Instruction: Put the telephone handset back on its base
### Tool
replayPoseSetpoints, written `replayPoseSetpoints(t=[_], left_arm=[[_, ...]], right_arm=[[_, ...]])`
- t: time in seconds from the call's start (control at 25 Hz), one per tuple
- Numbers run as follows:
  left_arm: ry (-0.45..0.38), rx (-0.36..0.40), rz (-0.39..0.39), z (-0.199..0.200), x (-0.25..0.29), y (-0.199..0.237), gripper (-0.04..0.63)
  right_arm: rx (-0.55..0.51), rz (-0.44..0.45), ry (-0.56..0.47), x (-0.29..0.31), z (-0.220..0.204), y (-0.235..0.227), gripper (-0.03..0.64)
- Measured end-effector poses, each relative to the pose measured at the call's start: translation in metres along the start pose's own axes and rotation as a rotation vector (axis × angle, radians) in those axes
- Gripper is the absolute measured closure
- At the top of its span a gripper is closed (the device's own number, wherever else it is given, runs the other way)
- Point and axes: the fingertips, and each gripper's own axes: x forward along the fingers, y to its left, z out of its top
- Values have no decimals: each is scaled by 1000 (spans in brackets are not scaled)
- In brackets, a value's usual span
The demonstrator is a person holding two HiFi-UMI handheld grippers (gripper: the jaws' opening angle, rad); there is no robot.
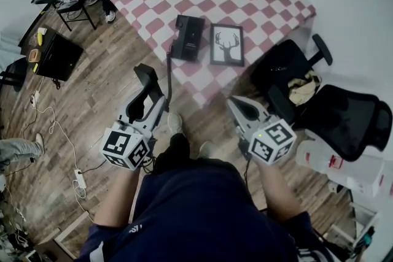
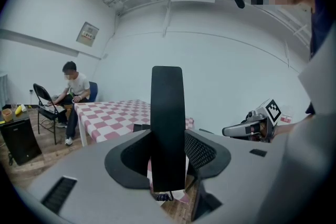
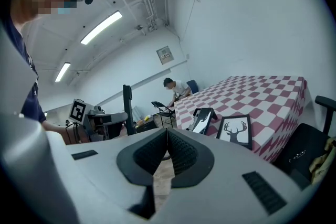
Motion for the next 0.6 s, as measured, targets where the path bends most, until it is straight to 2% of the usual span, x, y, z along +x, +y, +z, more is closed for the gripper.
replayPoseSetpoints(t=[0.6], left_arm=[[44, -25, -75, 20, 62, 86, 376]], right_arm=[[21, -69, 28, 88, 36, -24, 600]])
